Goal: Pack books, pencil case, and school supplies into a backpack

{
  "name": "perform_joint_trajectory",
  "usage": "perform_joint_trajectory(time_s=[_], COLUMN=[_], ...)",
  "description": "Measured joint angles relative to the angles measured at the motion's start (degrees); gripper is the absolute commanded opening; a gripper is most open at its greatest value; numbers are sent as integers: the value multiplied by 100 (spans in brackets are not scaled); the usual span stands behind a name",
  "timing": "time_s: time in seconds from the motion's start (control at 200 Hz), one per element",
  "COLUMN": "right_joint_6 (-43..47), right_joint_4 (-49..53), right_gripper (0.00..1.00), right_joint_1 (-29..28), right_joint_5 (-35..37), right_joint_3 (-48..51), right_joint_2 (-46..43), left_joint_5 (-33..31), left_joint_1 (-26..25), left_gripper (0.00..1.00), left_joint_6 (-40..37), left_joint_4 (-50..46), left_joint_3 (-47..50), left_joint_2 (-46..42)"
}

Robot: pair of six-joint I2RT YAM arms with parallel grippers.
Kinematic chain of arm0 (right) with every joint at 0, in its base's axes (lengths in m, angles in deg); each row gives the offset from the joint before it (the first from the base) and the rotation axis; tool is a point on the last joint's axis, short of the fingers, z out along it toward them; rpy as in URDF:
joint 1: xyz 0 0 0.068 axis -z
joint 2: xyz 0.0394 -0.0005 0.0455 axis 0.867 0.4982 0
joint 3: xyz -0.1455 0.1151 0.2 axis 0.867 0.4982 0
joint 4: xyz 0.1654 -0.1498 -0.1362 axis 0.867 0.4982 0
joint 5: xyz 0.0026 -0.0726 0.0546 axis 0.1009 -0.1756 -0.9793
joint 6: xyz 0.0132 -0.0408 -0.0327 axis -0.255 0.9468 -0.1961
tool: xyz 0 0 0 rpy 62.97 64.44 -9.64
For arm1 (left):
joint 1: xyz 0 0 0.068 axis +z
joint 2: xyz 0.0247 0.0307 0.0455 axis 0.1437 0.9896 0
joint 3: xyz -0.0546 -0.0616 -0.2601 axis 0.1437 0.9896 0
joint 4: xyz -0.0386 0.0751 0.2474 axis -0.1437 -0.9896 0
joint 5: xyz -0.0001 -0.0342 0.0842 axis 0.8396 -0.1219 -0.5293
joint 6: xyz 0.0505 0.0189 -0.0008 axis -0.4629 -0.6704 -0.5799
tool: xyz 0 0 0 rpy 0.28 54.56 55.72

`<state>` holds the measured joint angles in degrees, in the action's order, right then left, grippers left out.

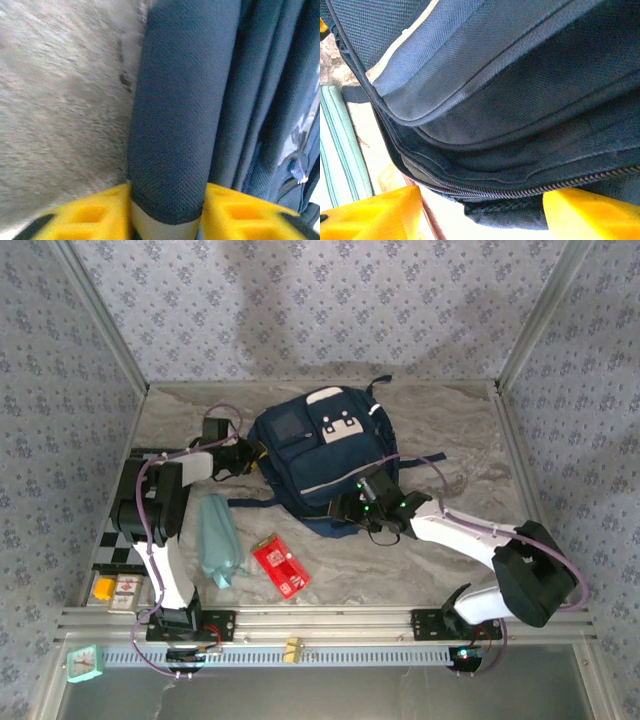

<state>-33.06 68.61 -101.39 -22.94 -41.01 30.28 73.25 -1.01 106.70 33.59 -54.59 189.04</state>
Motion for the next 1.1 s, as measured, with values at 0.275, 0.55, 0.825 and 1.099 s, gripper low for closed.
perform_joint_trajectory(time_s=[0.275, 0.55, 0.825, 1.099], right_joint_6=[273, 1449, 2157, 1825], right_joint_4=[-94, 540, 1729, 2852], right_gripper=[67, 67, 69, 60], right_joint_1=[785, 2802, 2614, 341], right_joint_5=[-7, -125, 730, 1759], right_joint_3=[-2, -1049, -1574, -1572], right_joint_2=[98, 835, 48, -820], left_joint_5=[-26, -437, -1058, -1309], left_joint_1=[-245, -1187, -2061, -2194], left_gripper=[0, 0, 0, 0], left_joint_6=[44, 636, 1408, 1773], left_joint_4=[20, 35, 20, -7], left_joint_3=[-101, 319, 562, 584], left_joint_2=[26, -723, -1174, -1187])
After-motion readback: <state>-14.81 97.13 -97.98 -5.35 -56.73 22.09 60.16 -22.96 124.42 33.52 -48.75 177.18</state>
